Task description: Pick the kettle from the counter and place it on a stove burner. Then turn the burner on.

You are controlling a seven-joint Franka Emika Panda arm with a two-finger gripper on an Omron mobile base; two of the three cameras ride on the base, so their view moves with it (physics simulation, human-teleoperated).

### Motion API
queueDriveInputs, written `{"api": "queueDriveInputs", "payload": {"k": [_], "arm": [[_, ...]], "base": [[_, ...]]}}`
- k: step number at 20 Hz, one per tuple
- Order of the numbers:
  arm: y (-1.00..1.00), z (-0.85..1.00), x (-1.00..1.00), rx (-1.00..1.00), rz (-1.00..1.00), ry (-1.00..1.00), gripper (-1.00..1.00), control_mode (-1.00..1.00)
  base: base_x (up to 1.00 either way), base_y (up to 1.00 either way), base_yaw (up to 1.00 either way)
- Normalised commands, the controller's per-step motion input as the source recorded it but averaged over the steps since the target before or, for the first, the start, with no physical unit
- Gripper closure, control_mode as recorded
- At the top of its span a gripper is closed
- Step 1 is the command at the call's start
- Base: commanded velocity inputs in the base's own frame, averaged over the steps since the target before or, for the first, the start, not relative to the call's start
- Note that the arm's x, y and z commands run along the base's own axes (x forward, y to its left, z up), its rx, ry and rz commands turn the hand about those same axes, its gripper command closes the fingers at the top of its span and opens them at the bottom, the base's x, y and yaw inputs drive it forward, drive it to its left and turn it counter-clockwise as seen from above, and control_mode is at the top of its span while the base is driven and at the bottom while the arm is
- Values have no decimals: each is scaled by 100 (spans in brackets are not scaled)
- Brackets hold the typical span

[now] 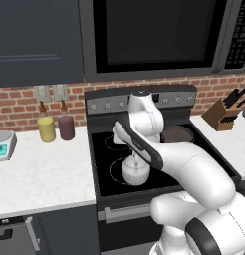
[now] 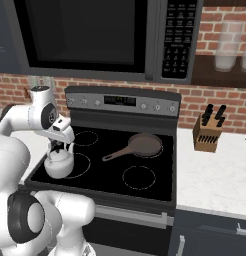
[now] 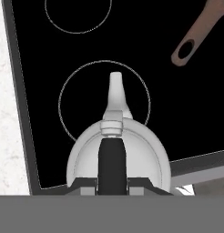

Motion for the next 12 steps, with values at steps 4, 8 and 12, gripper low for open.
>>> {"api": "queueDriveInputs", "payload": {"k": [4,8,12], "arm": [[0,0,10,-6,0,0,100,-100],[0,0,38,-4,0,0,100,-100],[0,0,49,-3,0,0,100,-100]], "base": [[0,0,0],[0,0,0],[0,0,0]]}}
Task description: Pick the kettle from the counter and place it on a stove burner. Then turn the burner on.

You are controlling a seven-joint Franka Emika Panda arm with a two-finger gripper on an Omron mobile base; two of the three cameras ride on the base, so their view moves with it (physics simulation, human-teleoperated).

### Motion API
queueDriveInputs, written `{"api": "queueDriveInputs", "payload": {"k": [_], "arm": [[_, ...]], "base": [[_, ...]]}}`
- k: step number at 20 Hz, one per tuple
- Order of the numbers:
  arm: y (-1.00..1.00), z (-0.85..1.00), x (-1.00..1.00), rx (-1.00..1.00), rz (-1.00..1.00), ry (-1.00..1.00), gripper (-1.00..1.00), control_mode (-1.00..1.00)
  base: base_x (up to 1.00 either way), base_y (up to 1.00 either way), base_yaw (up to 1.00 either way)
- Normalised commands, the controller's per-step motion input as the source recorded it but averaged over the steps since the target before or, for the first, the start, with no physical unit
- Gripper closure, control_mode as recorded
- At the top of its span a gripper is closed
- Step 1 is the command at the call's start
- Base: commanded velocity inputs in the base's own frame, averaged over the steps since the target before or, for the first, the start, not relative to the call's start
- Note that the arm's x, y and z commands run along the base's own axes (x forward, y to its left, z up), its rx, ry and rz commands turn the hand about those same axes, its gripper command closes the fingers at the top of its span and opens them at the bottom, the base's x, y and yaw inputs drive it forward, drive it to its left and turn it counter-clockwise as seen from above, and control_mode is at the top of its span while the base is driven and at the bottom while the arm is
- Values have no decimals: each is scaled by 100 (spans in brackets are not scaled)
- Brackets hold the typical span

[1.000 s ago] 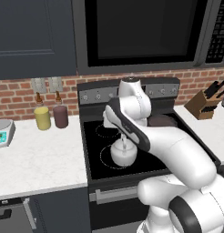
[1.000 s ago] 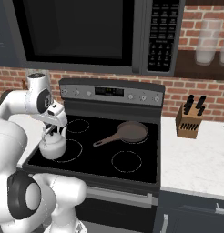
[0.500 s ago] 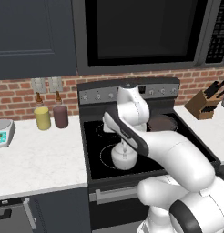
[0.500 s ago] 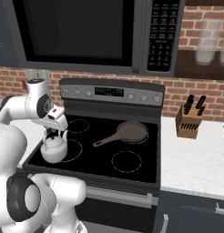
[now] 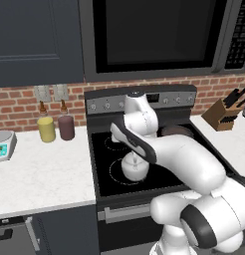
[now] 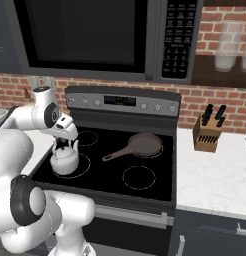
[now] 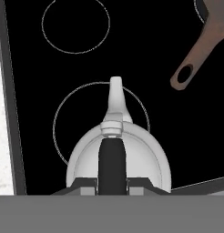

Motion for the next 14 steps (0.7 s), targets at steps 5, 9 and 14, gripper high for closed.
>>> {"api": "queueDriveInputs", "payload": {"k": [5,9,14], "arm": [[0,0,19,0,0,0,100,-100],[0,-4,0,0,0,0,100,-100],[0,-17,-8,0,0,0,100,-100]], "base": [[0,0,0],[0,0,0],[0,0,0]]}}
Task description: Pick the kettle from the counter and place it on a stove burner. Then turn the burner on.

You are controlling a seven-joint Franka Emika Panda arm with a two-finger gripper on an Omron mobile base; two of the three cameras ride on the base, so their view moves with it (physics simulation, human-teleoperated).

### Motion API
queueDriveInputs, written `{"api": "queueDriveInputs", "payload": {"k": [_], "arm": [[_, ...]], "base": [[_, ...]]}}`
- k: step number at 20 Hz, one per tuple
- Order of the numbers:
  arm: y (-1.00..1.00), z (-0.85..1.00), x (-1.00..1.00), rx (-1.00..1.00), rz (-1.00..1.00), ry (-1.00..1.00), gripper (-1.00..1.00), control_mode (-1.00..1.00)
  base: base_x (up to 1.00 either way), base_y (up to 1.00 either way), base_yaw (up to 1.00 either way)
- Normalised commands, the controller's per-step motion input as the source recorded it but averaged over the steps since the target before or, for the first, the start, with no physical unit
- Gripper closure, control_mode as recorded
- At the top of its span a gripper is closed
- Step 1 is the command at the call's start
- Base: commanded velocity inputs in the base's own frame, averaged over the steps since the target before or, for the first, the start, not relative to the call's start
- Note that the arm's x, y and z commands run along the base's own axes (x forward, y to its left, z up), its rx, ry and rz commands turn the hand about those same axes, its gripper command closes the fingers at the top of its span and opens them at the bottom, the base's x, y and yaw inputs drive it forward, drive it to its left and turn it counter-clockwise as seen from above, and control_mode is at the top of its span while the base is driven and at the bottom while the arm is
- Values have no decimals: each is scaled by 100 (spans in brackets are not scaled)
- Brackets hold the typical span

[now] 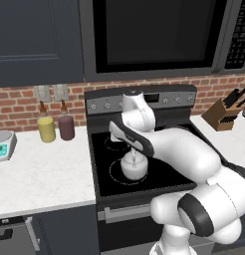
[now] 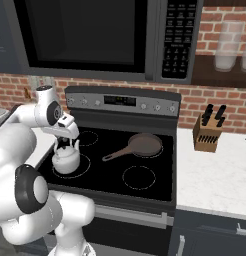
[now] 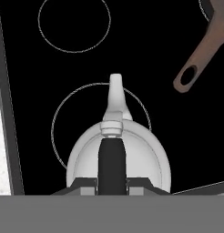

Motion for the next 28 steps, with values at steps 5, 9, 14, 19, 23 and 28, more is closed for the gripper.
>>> {"api": "queueDriveInputs", "payload": {"k": [5,9,14,19,23,28], "arm": [[0,-32,0,0,0,0,100,-100],[0,-24,0,0,0,0,100,-100],[0,-8,1,0,0,0,100,-100],[3,0,31,0,0,0,100,-100],[3,0,41,0,0,0,100,-100],[7,0,10,0,0,-1,100,-100]], "base": [[0,0,0],[0,0,0],[0,0,0],[0,0,0],[0,0,0],[0,0,0]]}}
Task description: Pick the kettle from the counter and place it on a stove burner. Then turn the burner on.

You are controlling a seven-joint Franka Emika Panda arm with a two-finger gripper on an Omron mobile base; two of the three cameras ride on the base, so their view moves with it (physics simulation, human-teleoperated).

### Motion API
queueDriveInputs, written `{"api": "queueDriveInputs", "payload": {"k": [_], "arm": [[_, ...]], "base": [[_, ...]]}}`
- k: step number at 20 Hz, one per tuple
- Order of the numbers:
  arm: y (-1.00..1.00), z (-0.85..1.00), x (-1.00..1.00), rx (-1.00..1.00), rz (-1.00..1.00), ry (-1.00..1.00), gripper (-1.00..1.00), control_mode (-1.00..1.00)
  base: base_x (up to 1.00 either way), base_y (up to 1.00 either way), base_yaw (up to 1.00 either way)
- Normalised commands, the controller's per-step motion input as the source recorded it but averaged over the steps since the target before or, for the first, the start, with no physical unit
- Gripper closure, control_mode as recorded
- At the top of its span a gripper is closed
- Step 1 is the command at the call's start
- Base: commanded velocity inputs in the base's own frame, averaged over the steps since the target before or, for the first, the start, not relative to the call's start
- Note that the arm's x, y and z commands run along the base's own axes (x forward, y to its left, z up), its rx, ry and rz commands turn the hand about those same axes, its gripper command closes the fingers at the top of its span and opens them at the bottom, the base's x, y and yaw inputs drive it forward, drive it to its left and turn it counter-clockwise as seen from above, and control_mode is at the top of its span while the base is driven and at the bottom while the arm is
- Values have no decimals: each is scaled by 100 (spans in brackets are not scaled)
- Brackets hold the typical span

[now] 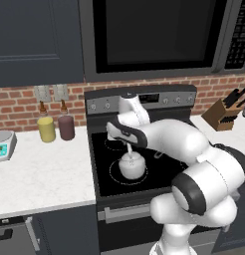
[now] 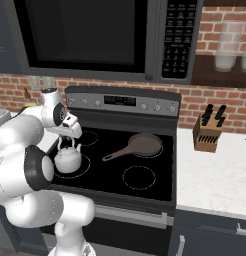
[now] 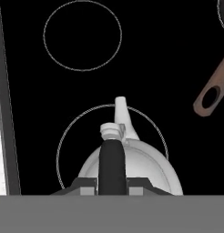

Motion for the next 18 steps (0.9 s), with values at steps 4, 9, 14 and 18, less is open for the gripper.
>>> {"api": "queueDriveInputs", "payload": {"k": [4,9,14,18], "arm": [[11,0,-36,0,0,-17,100,-100],[3,-2,-21,0,0,-15,100,-100],[0,-12,0,0,0,-5,100,-100],[0,0,1,0,0,-1,100,-100]], "base": [[0,0,0],[0,0,0],[0,0,0],[0,0,0]]}}
